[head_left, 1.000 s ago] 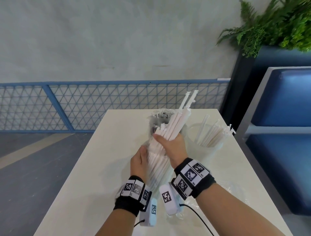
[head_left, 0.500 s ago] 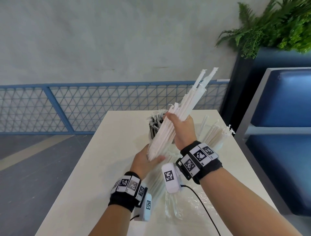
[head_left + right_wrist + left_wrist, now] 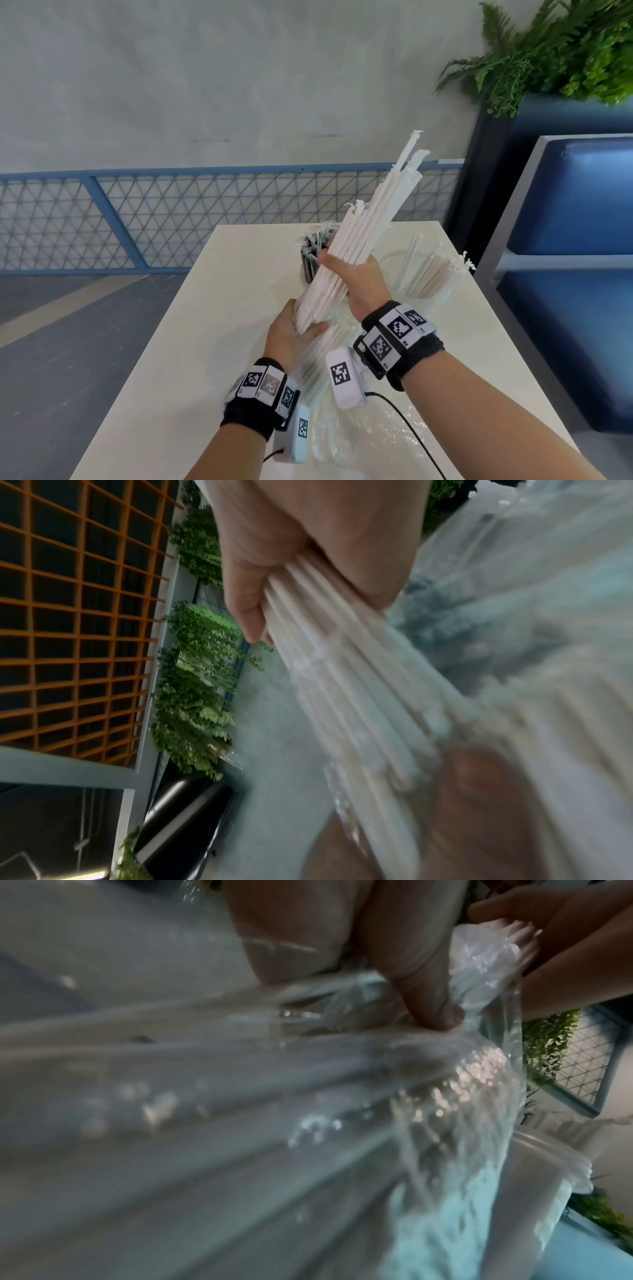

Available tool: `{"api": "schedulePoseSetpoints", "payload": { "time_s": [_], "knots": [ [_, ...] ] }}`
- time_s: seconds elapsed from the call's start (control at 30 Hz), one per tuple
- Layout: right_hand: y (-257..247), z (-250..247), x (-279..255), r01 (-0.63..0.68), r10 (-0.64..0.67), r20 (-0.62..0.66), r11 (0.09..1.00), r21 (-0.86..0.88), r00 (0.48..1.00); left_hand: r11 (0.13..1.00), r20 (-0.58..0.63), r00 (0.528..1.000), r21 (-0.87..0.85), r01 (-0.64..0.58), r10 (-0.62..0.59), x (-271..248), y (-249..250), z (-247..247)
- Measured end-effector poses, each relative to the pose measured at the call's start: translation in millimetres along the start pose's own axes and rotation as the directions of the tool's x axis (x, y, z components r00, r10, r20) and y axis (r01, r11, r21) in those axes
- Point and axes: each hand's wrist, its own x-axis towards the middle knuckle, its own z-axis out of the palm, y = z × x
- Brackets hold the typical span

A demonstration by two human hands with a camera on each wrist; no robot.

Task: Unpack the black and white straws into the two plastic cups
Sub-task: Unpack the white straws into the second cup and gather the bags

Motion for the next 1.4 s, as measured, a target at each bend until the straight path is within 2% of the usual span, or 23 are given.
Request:
{"api": "schedulePoseSetpoints", "payload": {
  "time_s": [0.1,0.2,0.33,0.5,0.63,0.7,0.8,0.97,1.13,1.3,1.4],
  "knots": [
    [6,2,-2,-0.005,0.005,-0.006,1.0,-0.016,1.0,1.0,0.013,1.0,-0.023,0.008,-0.008,2,-1,-1],
    [-1,0,3,0.002,0.001,-0.06,0.999,0.045,0.998,0.999,0.022,1.0,-0.041,0.017,-0.016,5,-3,-6],
    [-20,-7,10,0.053,-0.041,-0.124,0.994,0.097,0.991,1.0,-0.019,1.0,-0.008,-0.001,0.0,10,-8,-10],
    [-44,-24,23,0.099,-0.074,-0.225,0.99,0.098,0.971,0.999,-0.064,0.997,0.006,0.046,-0.046,13,-15,-11],
    [-50,-32,30,0.087,-0.055,-0.264,0.99,0.112,0.963,1.0,-0.027,0.999,-0.026,0.017,-0.018,10,-8,-7],
    [-45,-32,30,0.07,-0.041,-0.268,0.993,0.1,0.963,0.999,0.01,1.0,-0.04,0.009,-0.008,10,-6,-2],
    [-32,-28,28,0.064,-0.056,-0.259,0.998,0.022,0.964,0.999,0.046,0.999,0.027,-0.024,0.023,13,-7,2],
    [-9,-23,18,0.023,-0.025,-0.198,1.0,-0.011,0.98,0.997,0.023,0.999,0.072,-0.029,0.027,13,-9,4],
    [14,-17,11,-0.032,0.012,-0.19,0.994,-0.104,0.982,0.996,0.018,0.998,0.064,-0.059,0.058,11,-3,8],
    [6,-21,8,-0.013,0.0,-0.187,0.998,-0.068,0.982,0.995,0.015,0.998,0.084,-0.056,0.055,14,-10,5],
    [-4,-27,10,0.04,-0.05,-0.235,0.998,-0.048,0.971,0.995,0.009,0.999,0.089,-0.048,0.047,13,-10,3]
  ]
}}
